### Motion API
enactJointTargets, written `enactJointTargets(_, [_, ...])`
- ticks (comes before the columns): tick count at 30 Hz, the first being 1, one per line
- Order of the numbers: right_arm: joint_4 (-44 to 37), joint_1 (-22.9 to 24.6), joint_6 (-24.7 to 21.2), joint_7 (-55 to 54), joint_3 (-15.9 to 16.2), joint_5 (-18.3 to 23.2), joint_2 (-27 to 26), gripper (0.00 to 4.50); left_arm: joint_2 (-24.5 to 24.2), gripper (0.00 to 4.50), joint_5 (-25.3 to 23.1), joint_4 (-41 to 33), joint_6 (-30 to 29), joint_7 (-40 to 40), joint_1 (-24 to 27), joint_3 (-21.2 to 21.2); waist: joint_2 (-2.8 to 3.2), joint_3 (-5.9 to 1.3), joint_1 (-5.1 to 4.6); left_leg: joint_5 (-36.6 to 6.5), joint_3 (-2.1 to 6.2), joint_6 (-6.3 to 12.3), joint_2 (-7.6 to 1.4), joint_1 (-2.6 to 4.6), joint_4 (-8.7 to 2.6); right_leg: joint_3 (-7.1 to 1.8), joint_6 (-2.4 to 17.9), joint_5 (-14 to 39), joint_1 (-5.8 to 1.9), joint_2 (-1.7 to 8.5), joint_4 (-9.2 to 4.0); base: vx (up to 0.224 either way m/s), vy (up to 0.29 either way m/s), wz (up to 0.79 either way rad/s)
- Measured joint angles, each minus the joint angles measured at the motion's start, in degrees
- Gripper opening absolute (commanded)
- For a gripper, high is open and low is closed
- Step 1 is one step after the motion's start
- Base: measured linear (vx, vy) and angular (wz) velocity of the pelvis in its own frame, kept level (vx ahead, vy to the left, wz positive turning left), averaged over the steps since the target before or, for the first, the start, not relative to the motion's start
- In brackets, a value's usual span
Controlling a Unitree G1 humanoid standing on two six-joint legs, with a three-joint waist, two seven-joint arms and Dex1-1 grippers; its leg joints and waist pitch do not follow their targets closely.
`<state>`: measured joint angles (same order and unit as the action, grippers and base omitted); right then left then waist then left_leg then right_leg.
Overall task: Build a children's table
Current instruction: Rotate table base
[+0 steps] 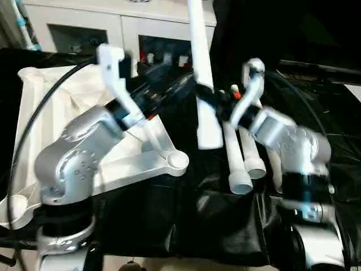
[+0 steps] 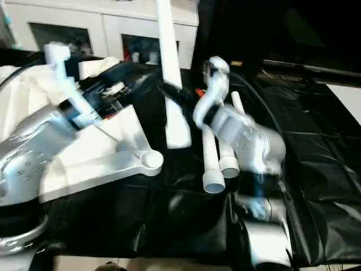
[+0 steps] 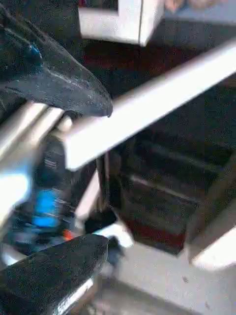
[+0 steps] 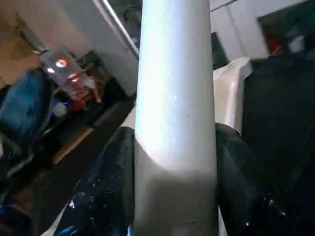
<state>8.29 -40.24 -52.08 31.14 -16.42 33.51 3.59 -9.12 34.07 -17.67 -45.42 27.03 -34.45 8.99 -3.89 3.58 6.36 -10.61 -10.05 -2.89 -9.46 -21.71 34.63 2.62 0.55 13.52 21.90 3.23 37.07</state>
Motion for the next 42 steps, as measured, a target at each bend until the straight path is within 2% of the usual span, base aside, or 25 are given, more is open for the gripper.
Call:
enactJointTargets(3, [-4.0,2.2,0.0,4.0,-0.1,4.1,0.4,1.8,0.6,4.5,0.4,1.0,-1.7,-1.3,-3.8,0.7,0.0,0.05,0.03,0.0,0.01,0.07,-0.05,-0.01,-0.01,0.04,0.0,-0.1,0.03,0.0,0.01,0.0,0.0,0.0])
enactJointTargets(6, [-7.1,2.2,0.4,6.7,0.1,6.3,0.3,1.8,0.8,4.5,2.0,2.3,-2.0,-2.6,-5.7,1.9,0.01,0.06,-0.03,0.1,0.01,0.12,-0.05,0.07,-0.03,0.04,0.1,-0.3,-0.01,0.0,0.01,0.0,0.0,0.0])
enactJointTargets(13, [-7.8,2.9,1.7,6.9,1.6,6.4,0.4,1.8,1.6,4.5,4.4,2.9,-3.9,-3.7,-5.7,2.5,0.08,0.1,0.38,0.2,0.01,0.07,-0.07,0.0,-0.02,0.07,0.1,-0.4,-0.02,0.0,-0.03,0.0,0.0,0.0])
enactJointTargets(15, [-9.2,4.7,3.0,7.2,3.3,6.2,0.9,1.8,2.4,4.5,6.0,3.0,-4.9,-3.8,-5.8,2.9,0.08,0.1,0.48,0.2,0.01,0.07,-0.07,-0.05,-0.02,0.07,0.1,-0.4,-0.02,0.0,-0.07,0.0,0.0,0.0])
enactJointTargets(22, [-11.9,7.0,5.4,8.6,7.5,3.0,2.8,1.8,4.2,4.5,11.4,3.4,-7.2,-5.1,-6.0,5.8,0.24,0.2,0.15,0.2,0.02,0.07,-0.1,-0.13,-0.02,0.14,0.1,-0.4,0.04,0.0,-0.06,0.0,0.0,0.0])
enactJointTargets(25, [-12.1,7.1,6.7,8.6,8.7,1.7,3.3,1.8,4.2,4.5,11.3,3.2,-7.5,-5.3,-5.8,5.8,0.25,0.21,0.1,0.2,0.03,0.07,-0.11,-0.13,-0.02,0.14,0.1,-0.4,0.04,0.0,-0.06,0.0,0.0,0.0])
enactJointTargets(27, [-12.7,7.6,9.8,8.6,11.8,-1.0,3.9,1.8,4.1,4.5,11.2,2.8,-8.1,-6.5,-4.4,5.7,0.28,0.21,0.09,0.2,0.03,0.07,-0.11,-0.13,-0.02,0.14,0.1,-0.4,0.03,0.0,-0.07,0.0,0.0,0.0])
enactJointTargets(32, [-14.4,8.0,13.6,8.8,17.0,-4.6,4.3,1.8,4.8,4.5,10.9,3.4,-8.9,-9.2,-3.6,4.0,0.31,0.23,0.28,0.2,0.03,0.08,-0.11,-0.17,-0.01,0.16,0.1,-0.4,0.03,0.0,-0.09,0.0,0.0,0.0])
enactJointTargets(36, [-14.6,8.1,16.3,7.9,18.2,-7.4,4.3,1.8,5.5,4.5,9.6,4.8,-8.7,-11.6,-3.8,3.7,0.31,0.24,0.15,0.2,0.03,0.08,-0.11,-0.17,0.01,0.15,0.0,-0.4,0.02,0.0,-0.09,0.0,0.0,0.0])
enactJointTargets(39, [-14.5,8.1,21.0,6.2,20.5,-12.0,5.0,1.8,6.2,4.5,9.4,5.2,-8.5,-13.2,-3.8,4.6,0.32,0.24,0.06,0.2,0.03,0.06,-0.13,-0.15,0.0,0.16,0.0,-0.4,0.02,0.0,-0.08,0.0,0.0,0.0])
enactJointTargets(40, [-14.4,8.1,22.0,6.0,21.2,-12.9,5.0,1.8,6.4,4.22,9.3,5.2,-8.3,-13.9,-3.9,4.8,0.33,0.25,0.01,0.2,0.03,0.06,-0.13,-0.16,0.0,0.16,0.0,-0.4,0.02,0.0,-0.08,0.0,0.0,0.0])
enactJointTargets(42, [-14.3,8.1,24.1,5.3,22.8,-14.9,5.2,1.8,6.9,4.15,8.9,6.1,-7.9,-15.8,-4.4,5.3,0.34,0.26,-0.03,0.2,0.03,0.06,-0.13,-0.16,0.0,0.16,0.0,-0.4,0.03,0.0,-0.09,0.0,0.0,0.0])
